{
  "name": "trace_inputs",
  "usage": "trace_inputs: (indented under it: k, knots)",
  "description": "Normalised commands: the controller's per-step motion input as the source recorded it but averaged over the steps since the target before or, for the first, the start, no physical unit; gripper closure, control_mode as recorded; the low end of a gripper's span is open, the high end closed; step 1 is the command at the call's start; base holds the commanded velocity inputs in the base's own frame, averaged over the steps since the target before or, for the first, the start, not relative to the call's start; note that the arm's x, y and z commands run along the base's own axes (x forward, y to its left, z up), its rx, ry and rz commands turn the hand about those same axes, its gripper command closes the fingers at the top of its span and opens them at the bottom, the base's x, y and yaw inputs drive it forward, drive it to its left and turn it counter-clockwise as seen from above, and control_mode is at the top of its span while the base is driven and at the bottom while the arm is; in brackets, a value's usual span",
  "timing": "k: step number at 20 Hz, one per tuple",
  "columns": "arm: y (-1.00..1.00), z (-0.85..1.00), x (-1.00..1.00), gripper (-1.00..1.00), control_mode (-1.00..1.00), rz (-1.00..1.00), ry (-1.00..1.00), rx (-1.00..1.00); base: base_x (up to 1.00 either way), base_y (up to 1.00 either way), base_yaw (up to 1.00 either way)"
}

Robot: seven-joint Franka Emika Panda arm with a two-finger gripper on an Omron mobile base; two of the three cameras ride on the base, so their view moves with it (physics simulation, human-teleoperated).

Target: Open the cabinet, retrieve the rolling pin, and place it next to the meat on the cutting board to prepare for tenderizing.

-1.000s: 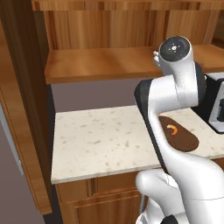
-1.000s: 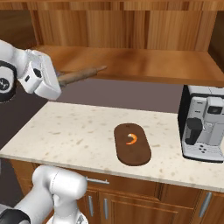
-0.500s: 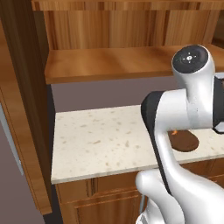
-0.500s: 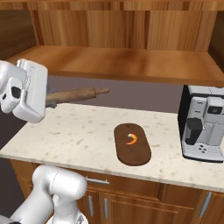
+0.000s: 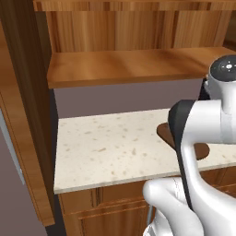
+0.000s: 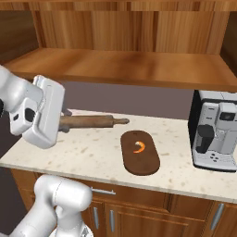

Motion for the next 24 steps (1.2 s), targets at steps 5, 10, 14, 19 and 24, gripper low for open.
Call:
trace_inputs:
  k: [5,10,14,19,24]
  knots:
    - [-0.33,-0.44,0.09,1.00,-1.00,0.01,0.11,0.10,0.00,0.00,0.00]
    - [-0.32,-0.49,0.31,1.00,-1.00,0.05,0.14,0.04,0.00,0.00,0.00]
    - [-0.33,-0.52,0.43,1.00,-1.00,0.07,0.17,0.00,0.00,0.00,0.00]
    - [-0.34,-0.56,0.46,1.00,-1.00,0.09,0.15,0.00,0.00,0.00,0.00]
    - [-0.32,-0.60,0.43,1.00,-1.00,0.10,0.09,-0.01,0.00,0.00,0.00]
